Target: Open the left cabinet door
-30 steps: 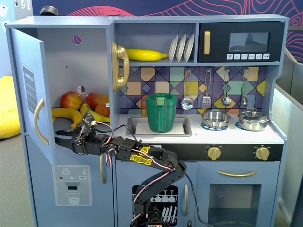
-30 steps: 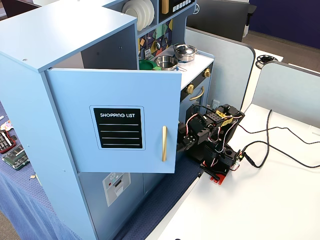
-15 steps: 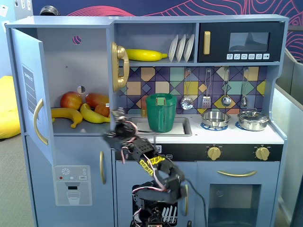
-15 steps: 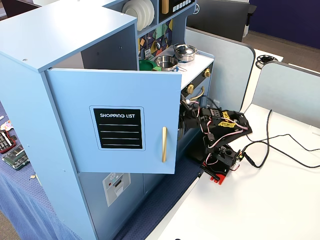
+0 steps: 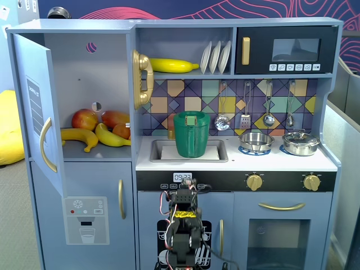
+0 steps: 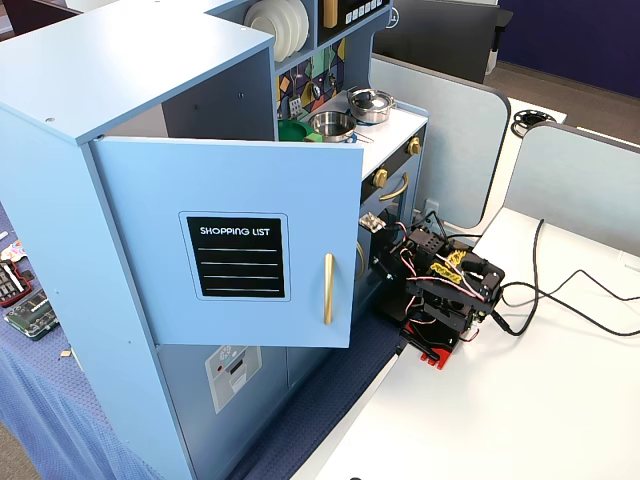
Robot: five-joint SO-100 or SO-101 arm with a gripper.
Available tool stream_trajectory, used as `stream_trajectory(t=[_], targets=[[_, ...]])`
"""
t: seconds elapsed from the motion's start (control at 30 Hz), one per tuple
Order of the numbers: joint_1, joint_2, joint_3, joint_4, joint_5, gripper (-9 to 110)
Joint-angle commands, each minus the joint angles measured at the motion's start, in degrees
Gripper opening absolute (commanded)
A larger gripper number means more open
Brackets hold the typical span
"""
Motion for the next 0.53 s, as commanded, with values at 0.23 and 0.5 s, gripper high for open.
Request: stream_trajectory(t=[0.23,0.5], targets=[[-0.7,4.3,0.8,15.7,6.3,0],[-1.0,4.3,0.8,21.6,-0.4,1]])
